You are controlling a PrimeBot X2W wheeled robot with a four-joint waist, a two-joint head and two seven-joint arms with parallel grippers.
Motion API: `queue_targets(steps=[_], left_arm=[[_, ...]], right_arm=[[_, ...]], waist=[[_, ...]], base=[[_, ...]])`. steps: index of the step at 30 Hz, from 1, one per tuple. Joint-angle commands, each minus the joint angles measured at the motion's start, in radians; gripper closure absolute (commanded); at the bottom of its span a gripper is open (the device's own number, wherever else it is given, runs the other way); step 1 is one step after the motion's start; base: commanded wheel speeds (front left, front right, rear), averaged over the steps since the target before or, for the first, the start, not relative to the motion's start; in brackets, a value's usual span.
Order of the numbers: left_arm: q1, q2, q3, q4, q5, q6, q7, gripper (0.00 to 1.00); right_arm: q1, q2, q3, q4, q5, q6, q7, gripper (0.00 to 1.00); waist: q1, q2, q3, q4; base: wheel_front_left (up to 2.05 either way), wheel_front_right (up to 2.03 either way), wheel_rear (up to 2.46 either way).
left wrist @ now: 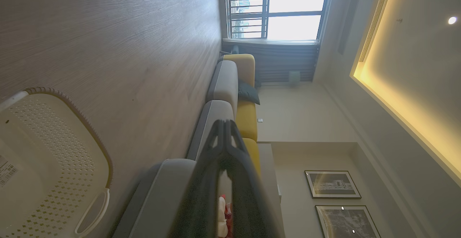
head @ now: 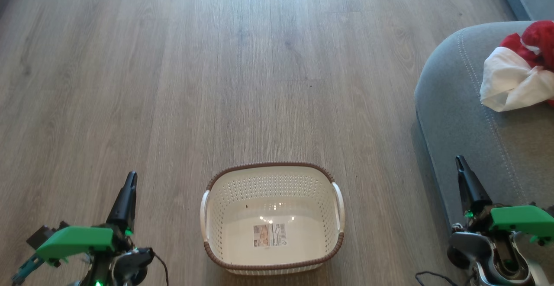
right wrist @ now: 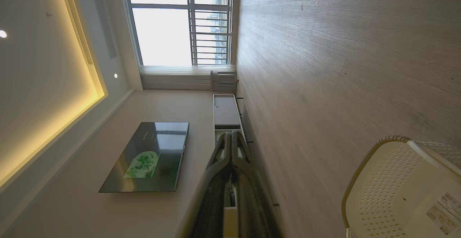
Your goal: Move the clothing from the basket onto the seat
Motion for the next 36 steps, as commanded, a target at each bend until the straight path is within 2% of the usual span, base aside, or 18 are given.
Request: queue_targets(steps=[1,36], left_arm=[[-0.05,0.008,0.034,-0.034,-0.007,-0.009,0.008,1.0],[-0.05,0.008,0.034,-0.034,-0.007,-0.009,0.007,1.0]], right_arm=[[-0.036,-0.004,0.018,-0.039,0.006,0.0,0.006,1.0],[-0.036,-0.004,0.018,-0.039,0.006,0.0,0.006,1.0]], waist=[[0.0,0.0,0.0,0.0],[0.0,0.0,0.0,0.0]], base=[[0.0,0.0,0.0],[0.0,0.0,0.0]])
